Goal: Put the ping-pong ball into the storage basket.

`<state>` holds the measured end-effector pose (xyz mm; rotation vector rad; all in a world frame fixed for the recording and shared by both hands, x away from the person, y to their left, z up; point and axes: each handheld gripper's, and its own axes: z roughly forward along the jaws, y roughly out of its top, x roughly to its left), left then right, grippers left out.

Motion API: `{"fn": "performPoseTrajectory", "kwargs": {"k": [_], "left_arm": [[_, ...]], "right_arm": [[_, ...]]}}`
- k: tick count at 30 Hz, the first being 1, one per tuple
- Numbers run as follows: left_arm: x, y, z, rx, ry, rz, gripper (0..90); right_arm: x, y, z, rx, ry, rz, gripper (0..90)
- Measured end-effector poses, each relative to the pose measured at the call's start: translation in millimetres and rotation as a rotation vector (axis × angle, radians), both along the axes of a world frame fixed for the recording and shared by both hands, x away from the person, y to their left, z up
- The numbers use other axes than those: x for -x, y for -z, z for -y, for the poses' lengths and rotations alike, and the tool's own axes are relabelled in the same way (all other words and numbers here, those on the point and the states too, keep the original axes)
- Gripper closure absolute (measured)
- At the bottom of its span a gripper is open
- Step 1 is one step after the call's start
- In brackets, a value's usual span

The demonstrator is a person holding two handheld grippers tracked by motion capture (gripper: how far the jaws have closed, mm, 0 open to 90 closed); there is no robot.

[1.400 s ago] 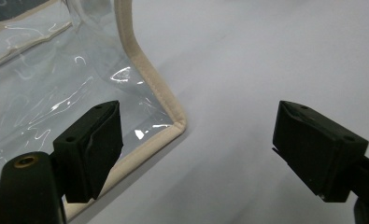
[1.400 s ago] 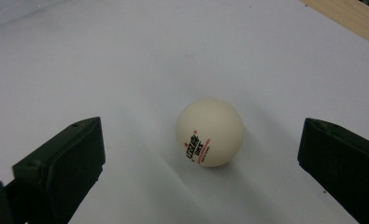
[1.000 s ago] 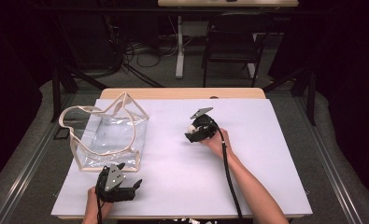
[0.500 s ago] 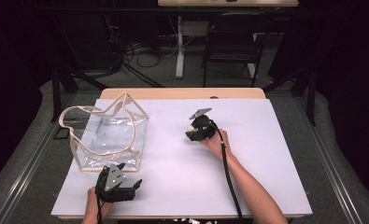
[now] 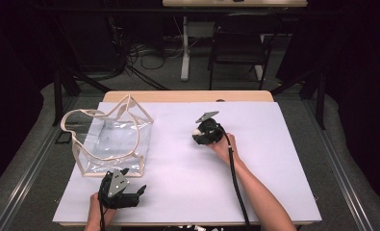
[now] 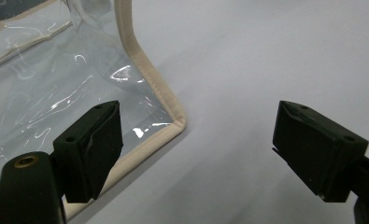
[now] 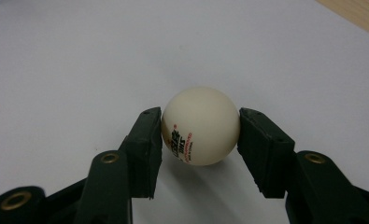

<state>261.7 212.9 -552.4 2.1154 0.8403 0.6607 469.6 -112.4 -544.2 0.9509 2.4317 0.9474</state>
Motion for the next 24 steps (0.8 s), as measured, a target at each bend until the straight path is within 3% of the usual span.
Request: {"fn": "performPoseTrajectory", "kwargs": {"k": [24], "left_arm": [[0.1, 0.2, 1.1, 0.002, 0.002, -0.001, 16.4]], "right_arm": [[10.7, -20.6, 5.9, 0.023, -0.014, 0.033, 50.4]]}}
